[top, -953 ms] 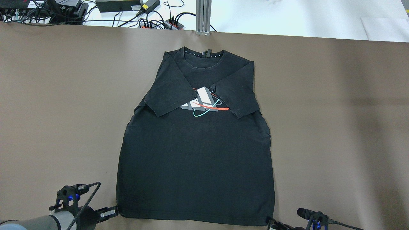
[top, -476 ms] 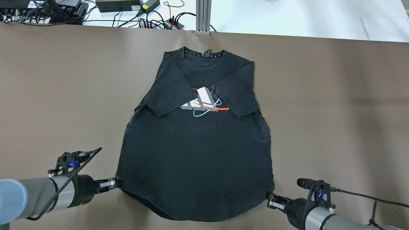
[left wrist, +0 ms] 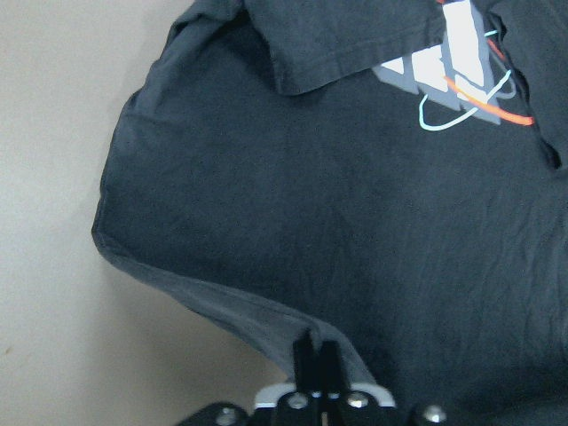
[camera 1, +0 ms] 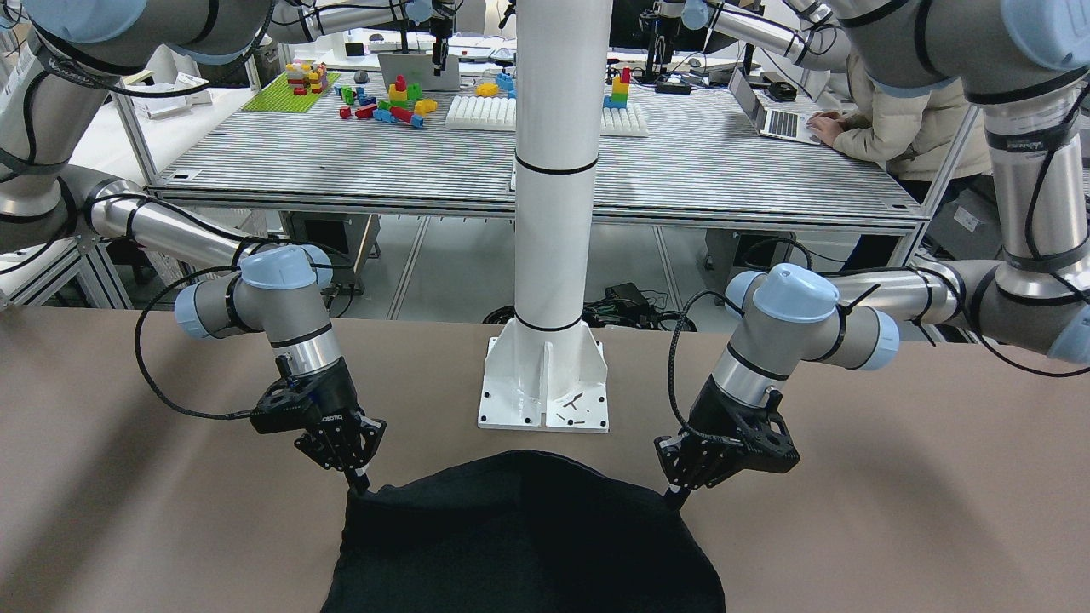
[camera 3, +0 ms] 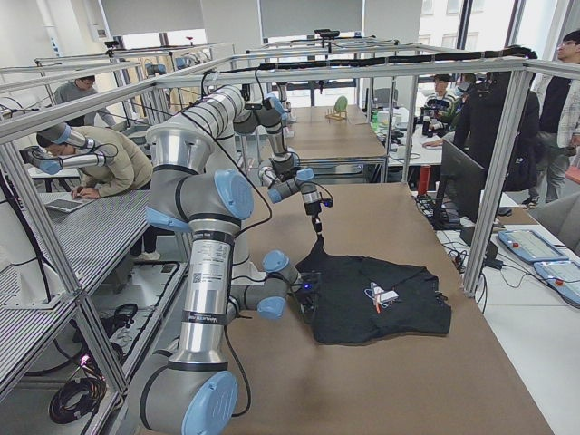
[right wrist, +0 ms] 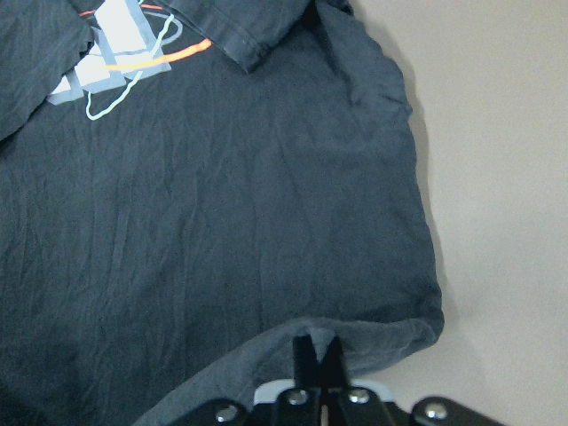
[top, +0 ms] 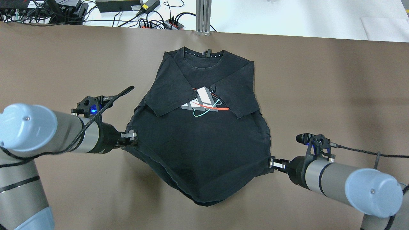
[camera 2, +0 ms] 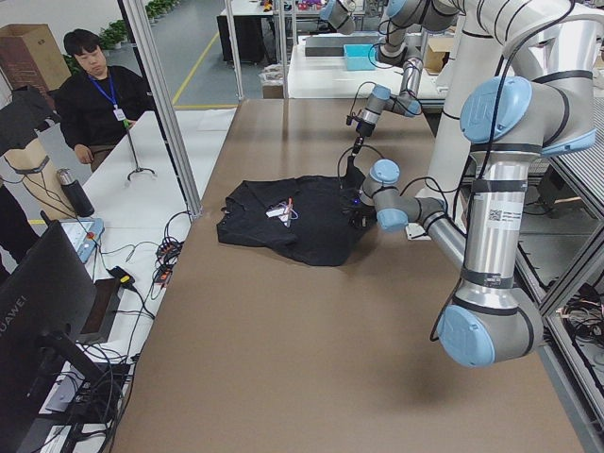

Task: Fold clothes
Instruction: 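Lift the hem with both grippers and fold it toward the collar, then lay the hem down near the collar and open both grippers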

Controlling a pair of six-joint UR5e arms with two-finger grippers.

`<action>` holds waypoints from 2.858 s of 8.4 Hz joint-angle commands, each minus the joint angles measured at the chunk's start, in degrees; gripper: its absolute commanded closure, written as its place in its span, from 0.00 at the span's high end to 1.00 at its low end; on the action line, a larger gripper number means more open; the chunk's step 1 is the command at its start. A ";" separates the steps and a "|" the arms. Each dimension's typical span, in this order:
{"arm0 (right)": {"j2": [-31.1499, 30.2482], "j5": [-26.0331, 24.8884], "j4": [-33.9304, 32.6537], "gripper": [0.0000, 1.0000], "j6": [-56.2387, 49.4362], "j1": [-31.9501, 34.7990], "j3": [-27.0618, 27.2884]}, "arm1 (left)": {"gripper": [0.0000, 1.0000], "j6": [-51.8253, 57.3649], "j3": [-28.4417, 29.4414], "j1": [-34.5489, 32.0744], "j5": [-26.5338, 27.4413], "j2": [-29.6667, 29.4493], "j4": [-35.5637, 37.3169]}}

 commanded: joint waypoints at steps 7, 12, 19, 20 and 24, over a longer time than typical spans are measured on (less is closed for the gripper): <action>-3.43 16.99 -12.57 0.00 -5.88 -15.12 17.15 | 0.00 7.64 -21.00 7.71 -19.47 7.45 11.86; -3.71 19.28 -14.50 0.00 -5.70 -13.51 17.54 | 0.00 7.64 -19.82 6.62 -15.98 7.39 12.04; 5.87 18.22 -14.51 0.00 -12.53 13.73 -2.15 | 0.00 7.73 0.23 -12.27 -11.04 -3.51 11.77; 6.66 18.31 -14.59 0.00 -12.55 15.41 -2.42 | 0.00 8.69 2.59 -13.69 -10.86 -5.69 11.69; 16.14 18.04 -14.95 0.00 -12.55 17.97 -11.35 | 0.00 14.22 17.87 -19.23 -10.95 -13.09 10.29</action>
